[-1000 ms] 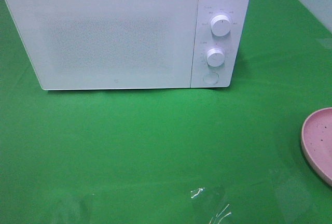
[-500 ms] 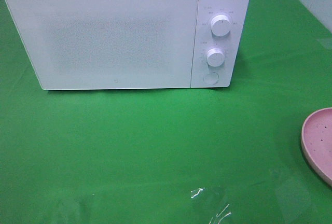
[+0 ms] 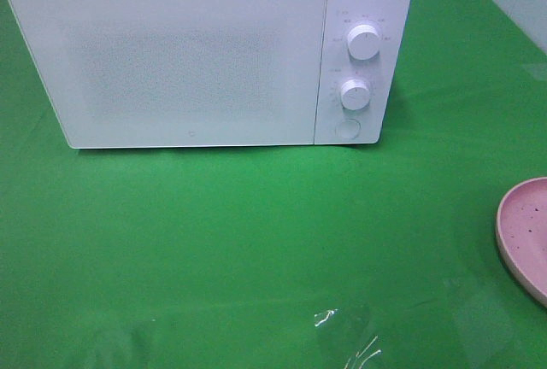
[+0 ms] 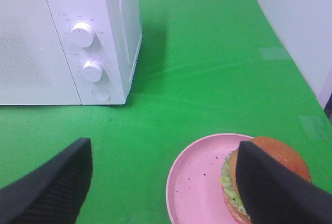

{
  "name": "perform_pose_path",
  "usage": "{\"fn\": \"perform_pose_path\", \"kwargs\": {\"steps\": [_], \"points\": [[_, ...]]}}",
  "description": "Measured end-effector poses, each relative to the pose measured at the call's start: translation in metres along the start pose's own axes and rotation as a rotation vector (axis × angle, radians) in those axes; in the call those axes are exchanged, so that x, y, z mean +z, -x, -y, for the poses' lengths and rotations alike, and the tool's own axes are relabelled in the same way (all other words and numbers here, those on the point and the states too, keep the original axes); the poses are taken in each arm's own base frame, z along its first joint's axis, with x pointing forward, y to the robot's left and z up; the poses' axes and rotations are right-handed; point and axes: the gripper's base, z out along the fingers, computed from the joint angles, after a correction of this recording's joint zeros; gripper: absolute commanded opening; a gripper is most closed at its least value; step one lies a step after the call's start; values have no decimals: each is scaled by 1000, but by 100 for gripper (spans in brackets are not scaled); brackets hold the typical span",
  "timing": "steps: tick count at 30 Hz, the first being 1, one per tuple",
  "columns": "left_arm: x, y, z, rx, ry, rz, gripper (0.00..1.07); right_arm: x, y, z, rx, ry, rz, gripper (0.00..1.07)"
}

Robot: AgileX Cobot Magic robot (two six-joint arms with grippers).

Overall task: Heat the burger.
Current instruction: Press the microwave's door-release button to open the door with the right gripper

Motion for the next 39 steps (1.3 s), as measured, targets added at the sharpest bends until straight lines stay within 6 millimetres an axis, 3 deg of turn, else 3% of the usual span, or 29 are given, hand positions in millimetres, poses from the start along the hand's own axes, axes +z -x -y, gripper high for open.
{"fn": "perform_pose_path", "kwargs": {"steps": [4,18,39], "points": [[0,0,0,0,0,0,93,20,-3,1,7,-2,2,73],[0,0,0,0,0,0,93,58,-9,4,16,-13,57,73],[0,0,0,0,0,0,93,129,11,9,22,-39,81,72]]}}
